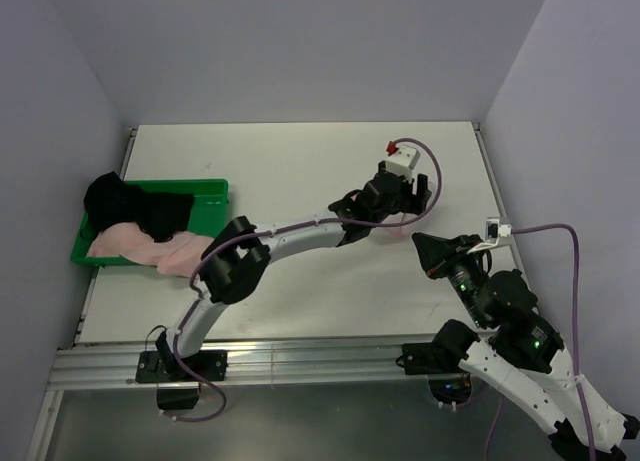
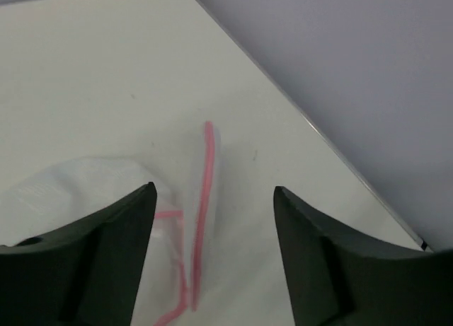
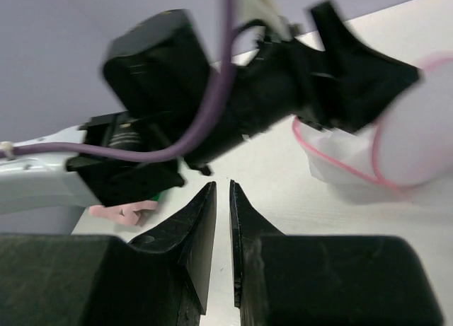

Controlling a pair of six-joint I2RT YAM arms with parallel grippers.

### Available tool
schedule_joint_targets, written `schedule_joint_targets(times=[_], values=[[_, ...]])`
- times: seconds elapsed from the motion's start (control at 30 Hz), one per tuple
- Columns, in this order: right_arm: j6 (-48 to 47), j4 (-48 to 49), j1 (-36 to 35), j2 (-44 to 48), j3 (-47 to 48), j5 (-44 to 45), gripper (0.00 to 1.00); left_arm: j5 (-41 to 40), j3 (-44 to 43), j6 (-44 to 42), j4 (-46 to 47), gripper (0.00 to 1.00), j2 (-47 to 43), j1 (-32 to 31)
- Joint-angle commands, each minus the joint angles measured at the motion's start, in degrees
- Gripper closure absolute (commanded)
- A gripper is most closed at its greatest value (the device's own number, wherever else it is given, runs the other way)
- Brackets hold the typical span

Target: Place the bra in the laundry bag and zip it closed

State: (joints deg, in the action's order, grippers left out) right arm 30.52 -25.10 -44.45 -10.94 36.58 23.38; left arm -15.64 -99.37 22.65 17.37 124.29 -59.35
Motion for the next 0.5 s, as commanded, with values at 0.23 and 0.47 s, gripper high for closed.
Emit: schedule_joint_targets(times=[0.23,0.47], values=[[-0.5,5.2,0.2,0.5,-2.9,-3.9,0.78,8.8,-14.9,4.8,-12.8,0.12,0.0,-0.6],[-0.7,8.6,0.2,-5.5,-4.3,-4.5,0.75,8.0,4.7,7.5,-14.3,0.16,-17.6,7.8]])
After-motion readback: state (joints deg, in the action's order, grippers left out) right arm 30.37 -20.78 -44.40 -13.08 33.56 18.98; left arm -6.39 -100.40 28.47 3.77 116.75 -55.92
